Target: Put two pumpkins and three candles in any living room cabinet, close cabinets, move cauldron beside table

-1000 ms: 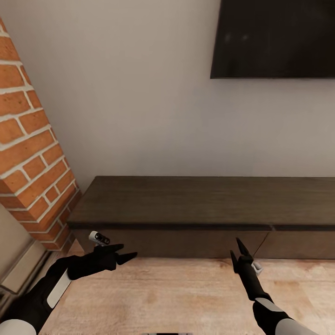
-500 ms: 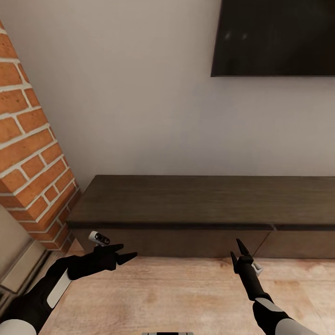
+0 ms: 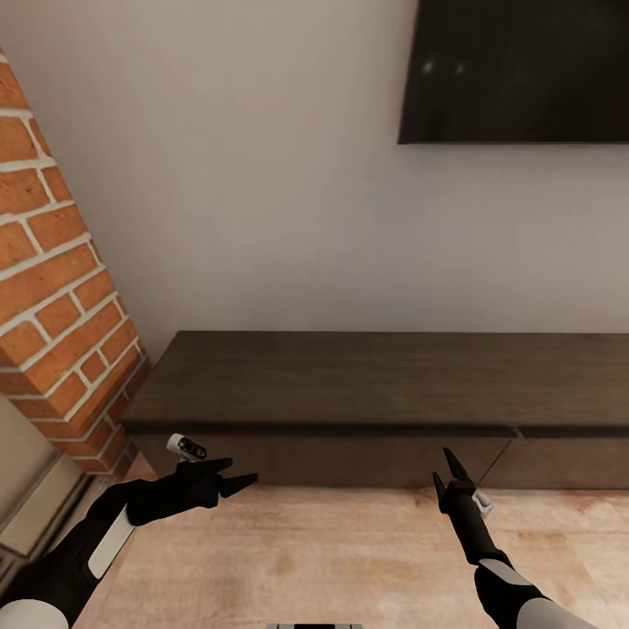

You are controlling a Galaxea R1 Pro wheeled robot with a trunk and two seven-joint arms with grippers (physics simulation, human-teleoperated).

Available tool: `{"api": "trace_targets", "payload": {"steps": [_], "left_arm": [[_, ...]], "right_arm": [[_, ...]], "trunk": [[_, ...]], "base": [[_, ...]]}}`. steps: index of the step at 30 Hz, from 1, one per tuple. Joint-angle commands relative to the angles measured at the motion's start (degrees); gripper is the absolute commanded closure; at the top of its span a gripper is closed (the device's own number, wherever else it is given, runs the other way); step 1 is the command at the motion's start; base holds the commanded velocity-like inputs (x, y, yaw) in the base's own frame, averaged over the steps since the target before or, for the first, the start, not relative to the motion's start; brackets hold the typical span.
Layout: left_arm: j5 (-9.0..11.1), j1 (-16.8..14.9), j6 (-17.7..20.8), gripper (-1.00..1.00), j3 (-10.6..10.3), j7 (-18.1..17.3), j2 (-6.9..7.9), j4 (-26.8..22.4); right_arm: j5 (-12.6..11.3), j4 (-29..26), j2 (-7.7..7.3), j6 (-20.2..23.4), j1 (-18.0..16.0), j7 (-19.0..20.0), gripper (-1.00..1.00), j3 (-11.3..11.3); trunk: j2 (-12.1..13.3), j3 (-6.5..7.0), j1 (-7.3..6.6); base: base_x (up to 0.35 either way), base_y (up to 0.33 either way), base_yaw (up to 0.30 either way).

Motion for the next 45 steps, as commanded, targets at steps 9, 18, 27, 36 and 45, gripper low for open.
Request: {"api": "trace_targets", "payload": {"steps": [9,18,27,36,45], "left_arm": [[0.17,-0.04,0.58,-1.0,-0.31,-0.25,-0.07,-0.24],[0.25,1.24,0.82,-1.0,-0.55,-0.25,0.21,-4.84],[0.3,3.25,0.85,-1.0,-3.59,-0.25,0.44,-11.39],[0.32,3.68,0.85,-1.0,-4.03,-0.25,0.39,-12.09],[0.35,3.74,0.85,-1.0,-4.04,-0.25,0.44,-12.03]], "right_arm": [[0.13,0.0,0.01,0.7,-0.03,0.17,-1.0,-0.45],[0.13,-0.01,0.01,0.79,-0.03,0.19,-1.0,-0.45],[0.13,-0.01,0.01,0.7,-0.03,0.12,-1.0,-0.45],[0.13,-0.01,0.06,0.56,-0.03,0.15,-1.0,-0.45],[0.2,-0.01,0.12,0.5,-0.03,0.14,-1.0,-0.45]], "trunk": [[-0.02,-0.05,0.0],[-0.02,-0.05,0.0],[-0.02,-0.05,0.0],[-0.02,-0.05,0.0],[-0.02,-0.05,0.0]], "base": [[0.054,0.024,0.0],[0.001,0.0,0.0],[0.001,0.0,0.0],[0.137,0.0,0.0],[0.075,0.0,0.0]]}}
